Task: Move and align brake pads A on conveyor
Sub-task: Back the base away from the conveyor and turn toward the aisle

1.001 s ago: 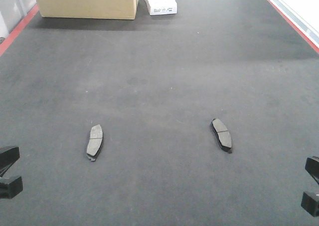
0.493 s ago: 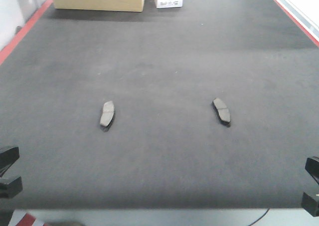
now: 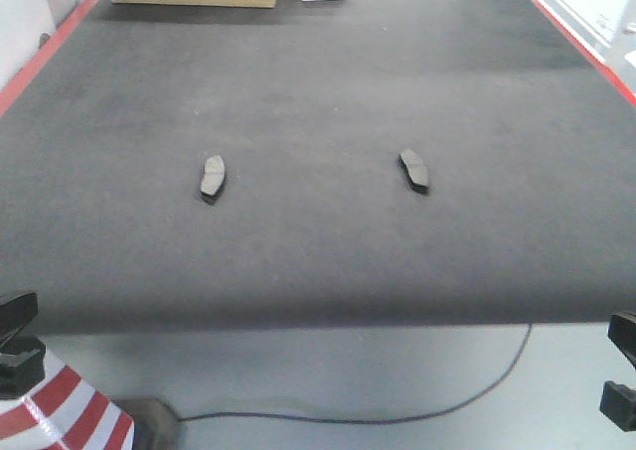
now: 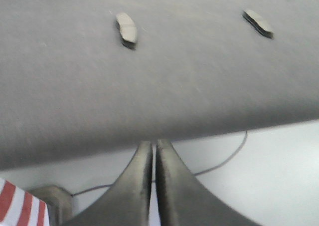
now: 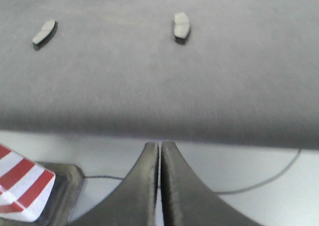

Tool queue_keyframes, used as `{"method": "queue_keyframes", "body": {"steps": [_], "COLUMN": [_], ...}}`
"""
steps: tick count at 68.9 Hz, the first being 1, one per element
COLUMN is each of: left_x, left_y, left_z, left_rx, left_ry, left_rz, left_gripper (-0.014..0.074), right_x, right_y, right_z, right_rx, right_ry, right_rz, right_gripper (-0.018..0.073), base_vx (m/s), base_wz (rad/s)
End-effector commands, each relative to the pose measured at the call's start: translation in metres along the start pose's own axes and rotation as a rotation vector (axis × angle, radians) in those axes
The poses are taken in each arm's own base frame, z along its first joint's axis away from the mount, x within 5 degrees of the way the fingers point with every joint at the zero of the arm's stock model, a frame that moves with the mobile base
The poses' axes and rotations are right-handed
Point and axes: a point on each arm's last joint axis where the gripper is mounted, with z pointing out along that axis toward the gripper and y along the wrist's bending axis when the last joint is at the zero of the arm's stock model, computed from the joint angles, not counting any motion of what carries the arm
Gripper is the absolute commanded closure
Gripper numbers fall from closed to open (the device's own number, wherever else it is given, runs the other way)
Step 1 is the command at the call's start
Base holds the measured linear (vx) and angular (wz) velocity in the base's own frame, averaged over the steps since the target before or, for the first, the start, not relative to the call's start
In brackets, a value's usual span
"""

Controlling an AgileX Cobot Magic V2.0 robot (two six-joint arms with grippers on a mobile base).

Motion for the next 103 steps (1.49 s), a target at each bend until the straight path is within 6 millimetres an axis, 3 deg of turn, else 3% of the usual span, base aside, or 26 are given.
{"method": "queue_keyframes", "body": {"steps": [1, 103], "left_x": [-0.0135, -0.0135], "left_y": [-0.0039, -0.0039], "left_z": [-0.0036, -0.0036], "left_rx": [0.027, 0.027], "left_ry": [-0.09, -0.09], "left_rz": [-0.002, -0.002], "left_gripper": [0.0603, 0.0603], "right_x": [-0.0144, -0.0143], "right_y": [0.0014, 0.0014], "right_z": [-0.0028, -0.0028], "right_rx": [-0.007, -0.007], "right_ry": [-0.094, -0.093], "right_rz": [-0.009, -0.009], "right_gripper": [0.0569, 0.0569], "base_vx": [-0.27, -0.19], "base_wz": [-0.14, -0.13]}}
